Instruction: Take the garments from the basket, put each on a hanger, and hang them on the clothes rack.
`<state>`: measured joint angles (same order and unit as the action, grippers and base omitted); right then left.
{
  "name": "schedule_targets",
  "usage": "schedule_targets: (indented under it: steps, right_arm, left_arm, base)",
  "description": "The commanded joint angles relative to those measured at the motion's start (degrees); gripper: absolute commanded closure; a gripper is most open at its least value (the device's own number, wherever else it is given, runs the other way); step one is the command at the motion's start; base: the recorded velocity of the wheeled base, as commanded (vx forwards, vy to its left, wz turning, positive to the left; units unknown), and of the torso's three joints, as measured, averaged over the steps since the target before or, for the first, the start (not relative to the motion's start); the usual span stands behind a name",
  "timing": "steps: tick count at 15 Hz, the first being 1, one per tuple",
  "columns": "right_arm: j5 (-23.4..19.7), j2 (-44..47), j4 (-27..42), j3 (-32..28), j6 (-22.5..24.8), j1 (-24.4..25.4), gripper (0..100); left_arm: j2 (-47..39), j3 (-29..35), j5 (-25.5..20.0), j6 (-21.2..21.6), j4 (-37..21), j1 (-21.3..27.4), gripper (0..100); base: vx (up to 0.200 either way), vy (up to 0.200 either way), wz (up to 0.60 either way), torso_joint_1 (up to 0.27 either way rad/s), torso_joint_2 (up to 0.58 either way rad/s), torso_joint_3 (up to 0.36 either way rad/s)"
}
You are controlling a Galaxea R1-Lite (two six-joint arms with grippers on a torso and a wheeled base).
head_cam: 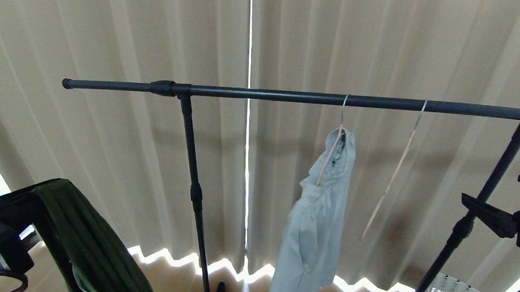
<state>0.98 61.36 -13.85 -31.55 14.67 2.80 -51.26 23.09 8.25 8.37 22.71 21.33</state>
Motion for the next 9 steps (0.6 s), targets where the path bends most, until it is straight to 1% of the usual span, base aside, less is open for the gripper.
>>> schedule_targets:
  steps: [1, 2, 4, 5, 6, 7, 8, 9]
  right_arm:
    - [0.0, 1.0, -0.2, -0.5, -0.2, 0.1, 0]
    - [0.0, 2.2, -0.4, -0.9, -1.0, 0.6, 0]
    - [0.1, 3.9, -0.3, -2.4, -4.5, 4.0, 0]
    - [0.2, 5.0, -0.2, -3.9, -7.7, 6.8, 0]
    - [0.7, 7.2, 0.1, -5.7, -12.8, 10.8, 0]
    - [1.0, 8.8, 0.2, -6.3, -14.5, 12.6, 0]
    - [1.6, 10.3, 0.0, -6.3, -14.6, 13.1, 0]
    - [3.2, 12.4, -0.3, -6.5, -14.7, 13.5, 0]
  left_arm:
    - [-0.1, -0.1, -0.1, 0.1, 0.1, 0.2, 100]
    - [-0.2, -0.1, -0.1, 0.1, 0.1, 0.2, 100]
    - [-0.3, -0.1, -0.1, 0.0, 0.1, 0.2, 100]
    - [-0.6, -0.1, -0.1, 0.0, 0.1, 0.2, 100]
    - [-1.8, -0.2, -0.1, 0.0, 0.1, 0.2, 100]
    - [-2.9, -0.4, -0.1, 0.0, 0.1, 0.0, 100]
    - [-3.6, -0.7, 0.0, 0.0, 0.1, 0.0, 100]
    - [-4.5, -0.7, 0.0, 0.0, 0.1, 0.0, 100]
  base:
    - [0.000, 0.000, 0.00, 0.000, 0.00, 0.000]
    - [0.000, 0.000, 0.00, 0.000, 0.00, 0.000]
    - [0.000, 0.000, 0.00, 0.000, 0.00, 0.000]
    - [0.000, 0.000, 0.00, 0.000, 0.00, 0.000]
    - [0.000, 0.000, 0.00, 0.000, 0.00, 0.000]
    - [0.000, 0.000, 0.00, 0.000, 0.00, 0.000]
    - [0.000, 0.000, 0.00, 0.000, 0.00, 0.000]
    - [0.000, 0.000, 0.00, 0.000, 0.00, 0.000]
